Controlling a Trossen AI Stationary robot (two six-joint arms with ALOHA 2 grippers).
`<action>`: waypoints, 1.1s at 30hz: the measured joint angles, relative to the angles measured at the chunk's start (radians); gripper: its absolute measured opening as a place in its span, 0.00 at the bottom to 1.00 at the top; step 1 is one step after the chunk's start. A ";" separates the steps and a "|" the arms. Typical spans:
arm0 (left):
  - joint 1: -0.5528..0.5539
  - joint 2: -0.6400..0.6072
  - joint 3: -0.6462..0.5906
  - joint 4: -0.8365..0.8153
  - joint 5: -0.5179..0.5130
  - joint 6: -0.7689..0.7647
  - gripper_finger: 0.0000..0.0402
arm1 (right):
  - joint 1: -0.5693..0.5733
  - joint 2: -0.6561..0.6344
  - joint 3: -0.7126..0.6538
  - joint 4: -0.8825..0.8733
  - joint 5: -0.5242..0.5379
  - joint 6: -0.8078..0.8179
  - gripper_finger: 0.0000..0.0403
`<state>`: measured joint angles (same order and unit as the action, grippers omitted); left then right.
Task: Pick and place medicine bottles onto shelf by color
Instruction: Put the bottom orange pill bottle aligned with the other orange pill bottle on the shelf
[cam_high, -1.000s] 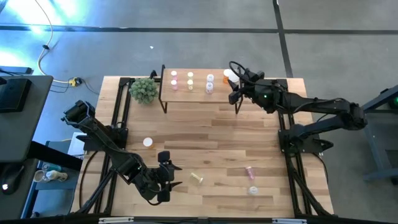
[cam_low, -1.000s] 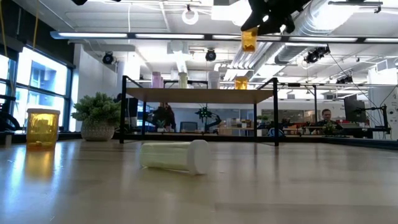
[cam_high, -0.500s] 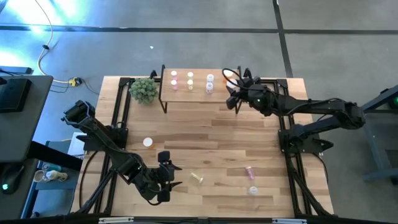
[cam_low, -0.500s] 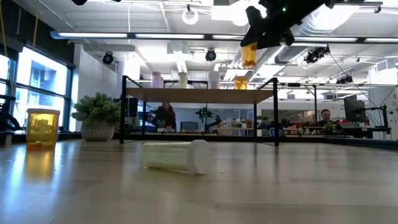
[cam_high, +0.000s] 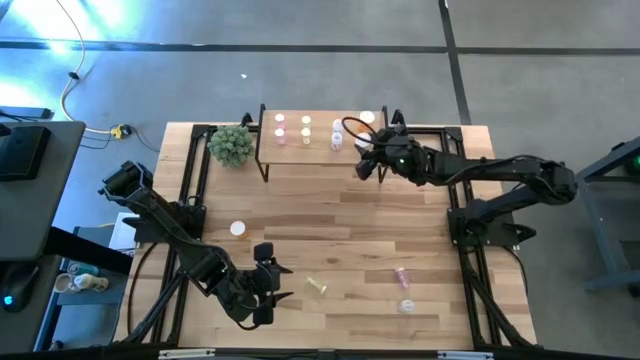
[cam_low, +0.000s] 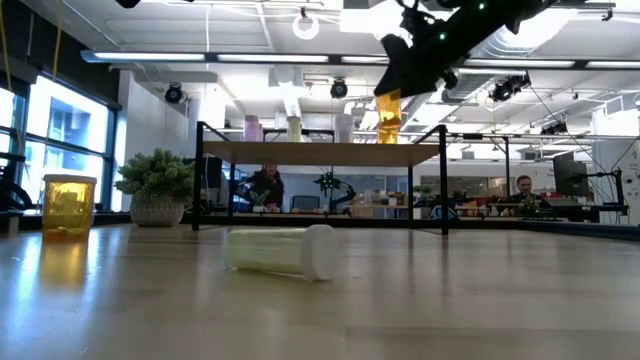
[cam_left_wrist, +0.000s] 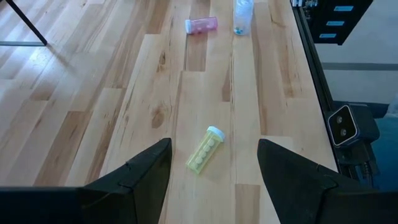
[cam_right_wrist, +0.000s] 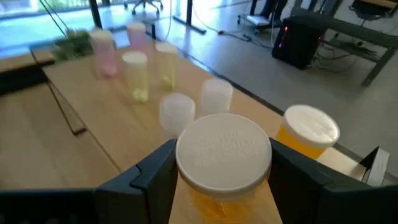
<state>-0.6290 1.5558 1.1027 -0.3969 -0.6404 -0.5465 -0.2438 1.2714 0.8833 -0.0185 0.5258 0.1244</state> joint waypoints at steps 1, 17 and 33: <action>0.000 0.000 0.000 0.000 0.000 0.000 0.57 | -0.007 0.009 0.000 0.000 -0.006 -0.001 0.51; 0.000 0.000 0.000 -0.003 0.000 0.000 0.57 | -0.064 0.064 0.000 -0.007 -0.019 0.130 0.51; 0.000 0.000 0.000 -0.003 0.000 0.000 0.57 | -0.065 0.093 0.000 -0.022 0.076 0.243 0.51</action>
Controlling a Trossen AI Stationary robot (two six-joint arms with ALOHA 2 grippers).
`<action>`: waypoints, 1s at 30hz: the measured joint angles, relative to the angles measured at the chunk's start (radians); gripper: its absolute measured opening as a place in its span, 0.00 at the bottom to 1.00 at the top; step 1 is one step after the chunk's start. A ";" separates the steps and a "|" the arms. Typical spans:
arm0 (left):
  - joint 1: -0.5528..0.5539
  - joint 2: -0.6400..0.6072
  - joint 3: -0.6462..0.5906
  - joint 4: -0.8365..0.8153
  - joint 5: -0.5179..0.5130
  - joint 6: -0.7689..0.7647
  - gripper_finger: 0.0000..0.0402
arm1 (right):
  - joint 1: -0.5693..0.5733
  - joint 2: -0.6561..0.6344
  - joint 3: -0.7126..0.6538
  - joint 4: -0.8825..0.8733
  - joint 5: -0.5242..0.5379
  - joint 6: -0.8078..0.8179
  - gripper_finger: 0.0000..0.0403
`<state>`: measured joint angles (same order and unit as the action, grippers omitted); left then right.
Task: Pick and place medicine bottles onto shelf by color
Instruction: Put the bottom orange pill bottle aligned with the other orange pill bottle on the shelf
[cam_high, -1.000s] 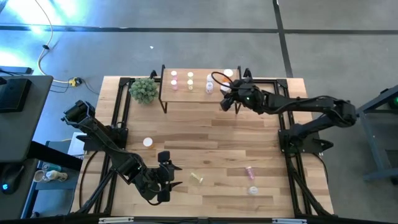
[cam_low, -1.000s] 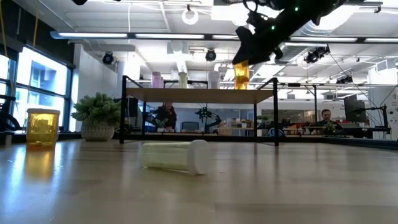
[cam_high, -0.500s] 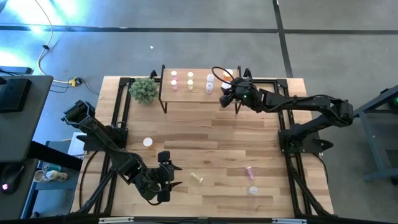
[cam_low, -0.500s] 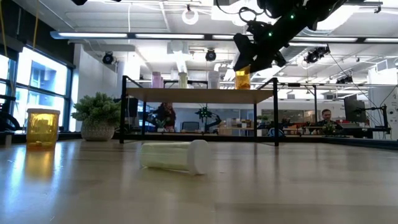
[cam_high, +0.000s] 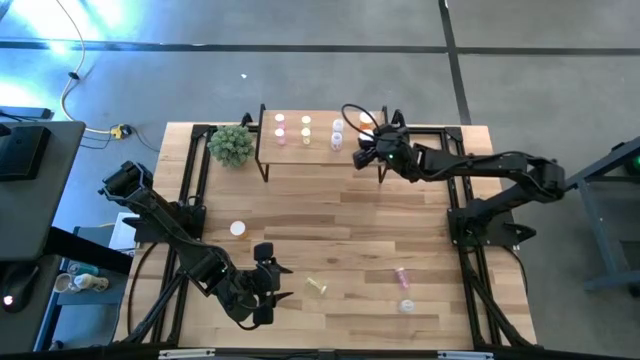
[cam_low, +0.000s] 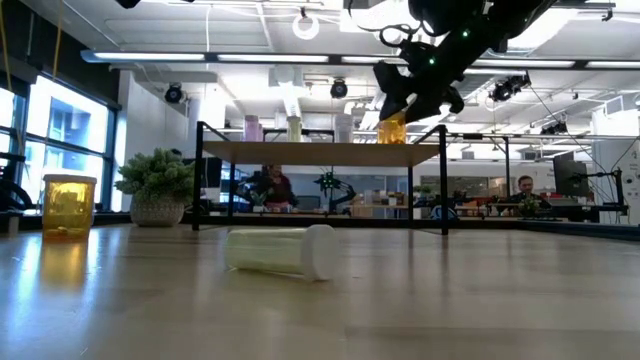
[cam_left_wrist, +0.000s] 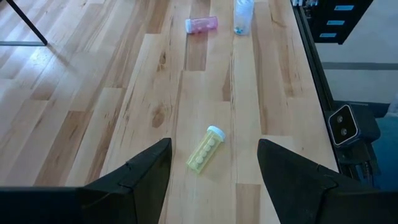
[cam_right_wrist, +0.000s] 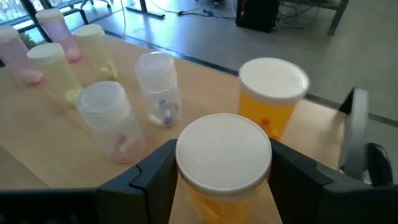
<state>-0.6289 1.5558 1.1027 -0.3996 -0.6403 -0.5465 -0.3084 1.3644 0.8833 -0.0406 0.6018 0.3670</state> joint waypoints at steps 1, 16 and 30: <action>0.000 0.000 0.000 0.000 0.000 0.000 0.57 | 0.000 0.007 0.000 0.006 0.000 -0.004 0.51; 0.000 0.000 0.000 0.000 0.000 0.000 0.57 | -0.013 0.027 0.003 0.006 -0.005 0.017 0.51; 0.000 0.000 0.000 0.000 0.000 0.000 0.57 | -0.013 0.011 0.003 -0.027 -0.036 -0.006 0.64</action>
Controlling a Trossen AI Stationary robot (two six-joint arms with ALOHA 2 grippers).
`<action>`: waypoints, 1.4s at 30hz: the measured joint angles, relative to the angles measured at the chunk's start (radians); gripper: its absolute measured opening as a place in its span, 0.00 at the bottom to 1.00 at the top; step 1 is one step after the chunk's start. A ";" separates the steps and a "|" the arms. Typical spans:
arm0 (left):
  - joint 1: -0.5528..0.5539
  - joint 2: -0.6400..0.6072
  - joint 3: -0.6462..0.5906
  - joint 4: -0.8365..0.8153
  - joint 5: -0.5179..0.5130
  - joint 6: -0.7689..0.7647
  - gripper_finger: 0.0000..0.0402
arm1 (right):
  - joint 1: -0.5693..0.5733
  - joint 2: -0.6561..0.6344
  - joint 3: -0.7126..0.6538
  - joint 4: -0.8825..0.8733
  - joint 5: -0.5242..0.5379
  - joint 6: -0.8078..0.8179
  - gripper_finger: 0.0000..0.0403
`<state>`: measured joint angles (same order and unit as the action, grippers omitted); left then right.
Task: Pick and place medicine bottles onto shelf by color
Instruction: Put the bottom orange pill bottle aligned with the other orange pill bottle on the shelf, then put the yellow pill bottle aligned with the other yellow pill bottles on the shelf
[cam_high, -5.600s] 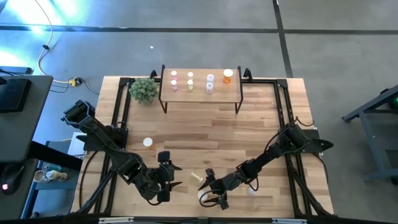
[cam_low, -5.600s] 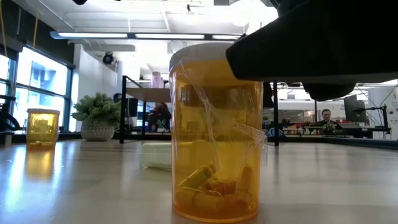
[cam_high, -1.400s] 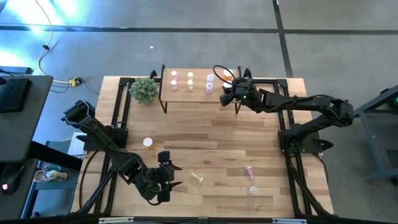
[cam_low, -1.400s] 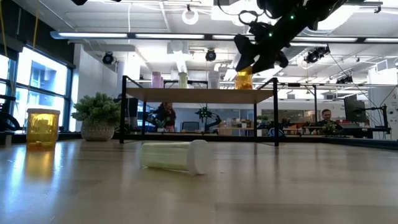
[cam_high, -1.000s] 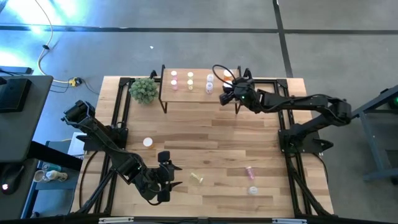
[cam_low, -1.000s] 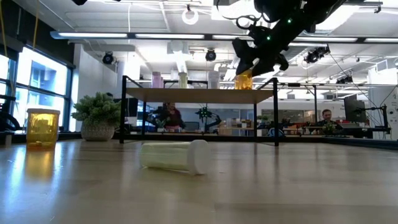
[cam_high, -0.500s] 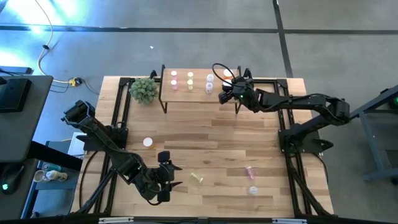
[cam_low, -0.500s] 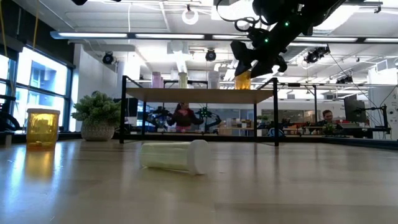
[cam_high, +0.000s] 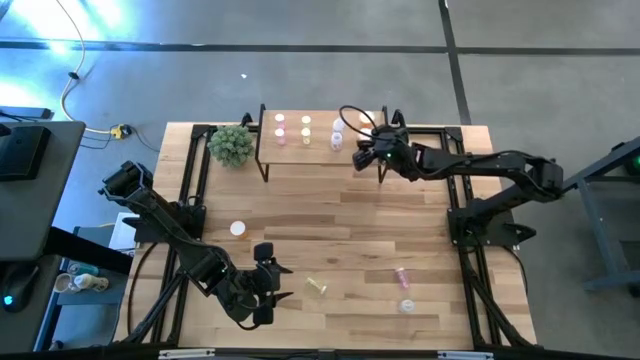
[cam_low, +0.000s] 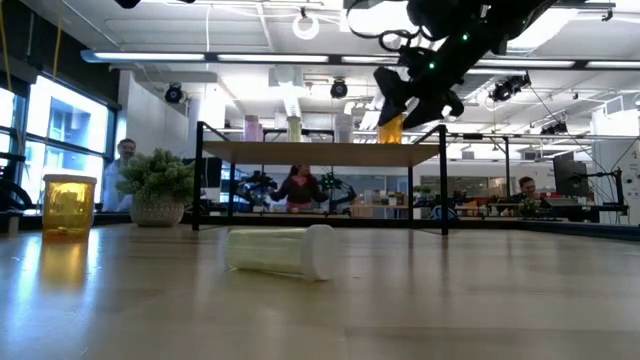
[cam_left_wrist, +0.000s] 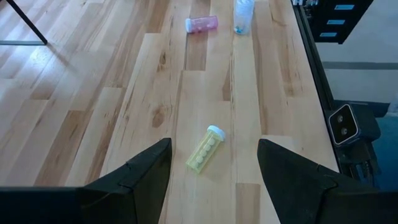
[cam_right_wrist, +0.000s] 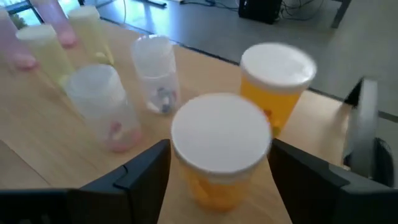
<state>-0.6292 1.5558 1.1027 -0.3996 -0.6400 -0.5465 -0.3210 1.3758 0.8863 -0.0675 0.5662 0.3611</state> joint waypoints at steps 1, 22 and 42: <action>0.000 0.000 0.000 0.000 0.000 0.000 0.57 | 0.000 -0.007 0.006 -0.011 0.002 -0.002 0.64; 0.000 0.000 0.000 0.000 0.000 0.000 0.57 | 0.012 -0.224 0.045 -0.360 -0.285 0.056 0.64; 0.001 0.000 0.000 0.000 0.011 0.126 0.57 | 0.486 -0.218 -0.172 -0.085 -0.344 0.002 0.64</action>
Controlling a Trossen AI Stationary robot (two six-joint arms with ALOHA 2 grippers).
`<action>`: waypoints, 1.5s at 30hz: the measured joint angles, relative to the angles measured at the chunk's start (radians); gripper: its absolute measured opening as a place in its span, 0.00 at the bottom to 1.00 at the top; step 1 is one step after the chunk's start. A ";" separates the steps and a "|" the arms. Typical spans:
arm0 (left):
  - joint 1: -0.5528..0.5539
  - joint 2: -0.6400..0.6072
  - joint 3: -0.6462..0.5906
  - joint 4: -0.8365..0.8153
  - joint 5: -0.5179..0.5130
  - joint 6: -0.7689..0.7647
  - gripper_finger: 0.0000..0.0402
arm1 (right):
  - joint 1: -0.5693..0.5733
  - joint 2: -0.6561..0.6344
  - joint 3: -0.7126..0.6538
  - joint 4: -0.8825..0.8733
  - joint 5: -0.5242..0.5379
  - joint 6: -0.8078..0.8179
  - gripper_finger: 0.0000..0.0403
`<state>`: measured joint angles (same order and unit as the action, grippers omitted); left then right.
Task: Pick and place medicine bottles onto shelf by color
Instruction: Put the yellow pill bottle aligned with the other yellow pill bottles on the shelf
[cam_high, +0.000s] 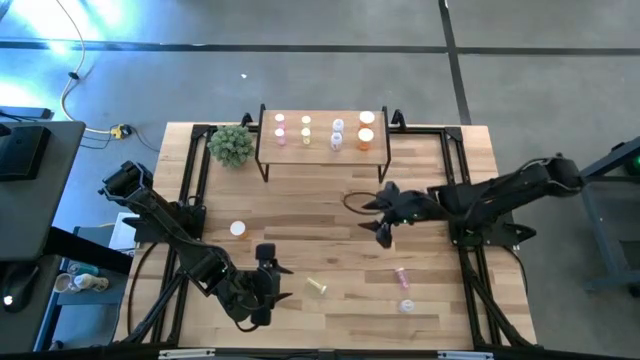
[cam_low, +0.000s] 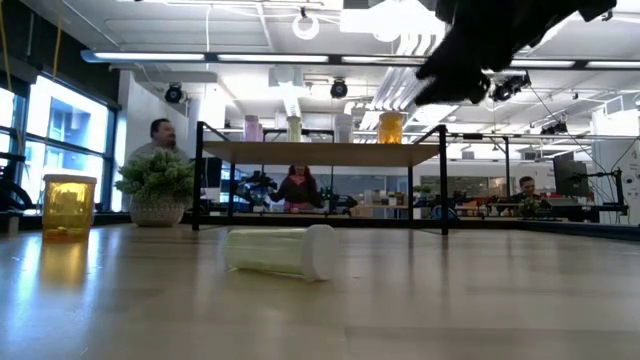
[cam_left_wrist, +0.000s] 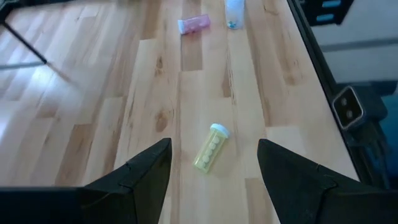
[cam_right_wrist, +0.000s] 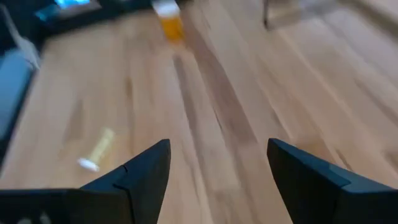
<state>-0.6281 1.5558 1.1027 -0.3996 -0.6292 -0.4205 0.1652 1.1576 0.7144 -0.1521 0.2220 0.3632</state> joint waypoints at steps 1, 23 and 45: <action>0.000 0.000 0.000 0.000 0.009 0.019 0.57 | 0.021 0.000 -0.011 0.050 0.021 -0.013 0.64; 0.092 0.102 0.000 0.118 0.272 0.223 0.57 | 0.145 0.000 -0.029 0.275 0.154 -0.102 0.64; 0.243 0.377 0.000 0.225 0.416 0.312 0.57 | 0.145 0.000 -0.028 0.244 0.154 -0.102 0.64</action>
<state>-0.3851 1.9332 1.1027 -0.1751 -0.2127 -0.1089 0.3103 1.1580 0.6861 0.0921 0.3763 0.2611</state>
